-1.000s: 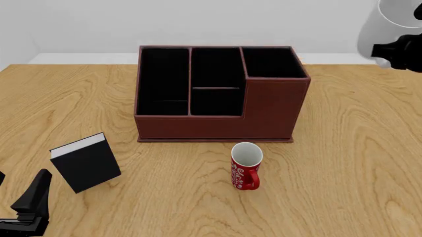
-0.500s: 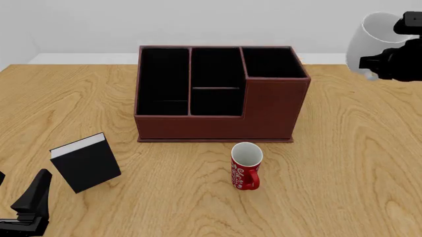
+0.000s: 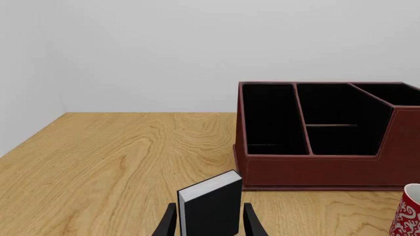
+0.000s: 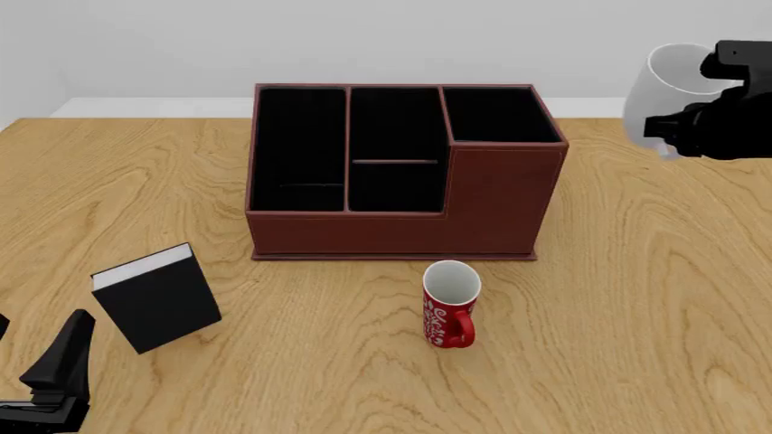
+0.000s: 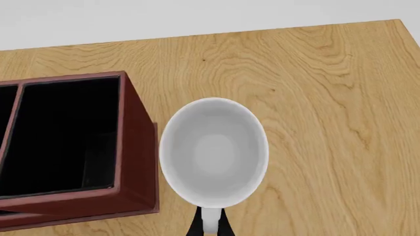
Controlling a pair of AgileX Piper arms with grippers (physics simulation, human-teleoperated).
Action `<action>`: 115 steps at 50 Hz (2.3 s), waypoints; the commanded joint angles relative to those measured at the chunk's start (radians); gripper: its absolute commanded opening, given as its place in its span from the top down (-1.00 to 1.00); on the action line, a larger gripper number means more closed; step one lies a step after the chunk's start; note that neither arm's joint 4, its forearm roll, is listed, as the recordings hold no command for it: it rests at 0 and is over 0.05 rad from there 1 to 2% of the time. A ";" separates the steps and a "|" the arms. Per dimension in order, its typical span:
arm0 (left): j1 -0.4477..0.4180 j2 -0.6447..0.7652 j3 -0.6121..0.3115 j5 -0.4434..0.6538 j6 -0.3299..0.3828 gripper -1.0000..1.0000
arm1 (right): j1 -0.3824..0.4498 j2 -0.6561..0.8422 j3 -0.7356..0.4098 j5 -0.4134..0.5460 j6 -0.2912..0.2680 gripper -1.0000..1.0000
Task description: Pick up the white mug and place it to the right of the caddy.
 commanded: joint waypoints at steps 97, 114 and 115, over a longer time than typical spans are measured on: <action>0.000 0.000 0.000 0.000 0.000 -1.00 | 0.059 0.241 0.082 -0.126 -0.036 1.00; 0.000 0.000 0.000 0.000 0.000 -1.00 | 0.088 0.275 0.119 -0.167 -0.033 1.00; 0.000 0.000 0.000 0.000 0.000 -1.00 | 0.089 0.279 0.120 -0.170 -0.032 1.00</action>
